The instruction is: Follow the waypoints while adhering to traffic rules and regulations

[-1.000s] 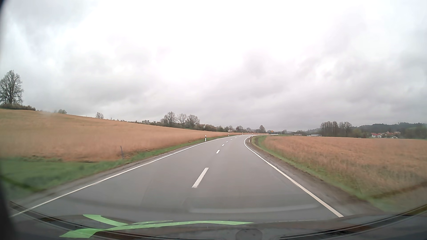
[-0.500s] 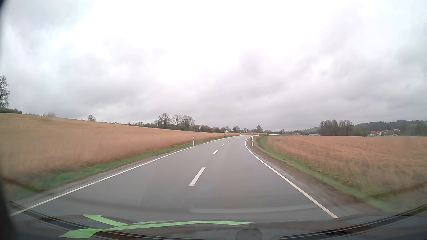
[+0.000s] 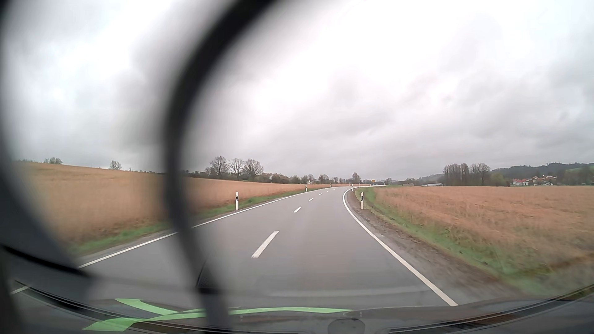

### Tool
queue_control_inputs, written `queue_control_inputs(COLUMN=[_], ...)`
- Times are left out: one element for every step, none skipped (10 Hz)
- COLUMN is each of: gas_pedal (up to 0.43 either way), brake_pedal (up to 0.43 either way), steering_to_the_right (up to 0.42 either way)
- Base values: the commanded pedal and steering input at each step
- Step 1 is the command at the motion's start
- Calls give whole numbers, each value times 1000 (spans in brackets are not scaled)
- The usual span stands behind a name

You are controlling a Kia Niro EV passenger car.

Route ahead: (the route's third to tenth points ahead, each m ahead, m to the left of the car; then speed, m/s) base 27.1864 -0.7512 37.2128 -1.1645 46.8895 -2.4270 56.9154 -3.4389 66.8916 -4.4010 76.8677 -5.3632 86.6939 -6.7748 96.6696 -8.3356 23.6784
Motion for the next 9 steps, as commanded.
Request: queue_control_inputs(gas_pedal=[138, 150, 157, 157, 157, 138, 87, 59, 47], brake_pedal=[0, 0, 0, 0, 0, 0, 0, 0, 0], steering_to_the_right=[6, 6, 6, 6, 6, 6, 6, 6, 6])
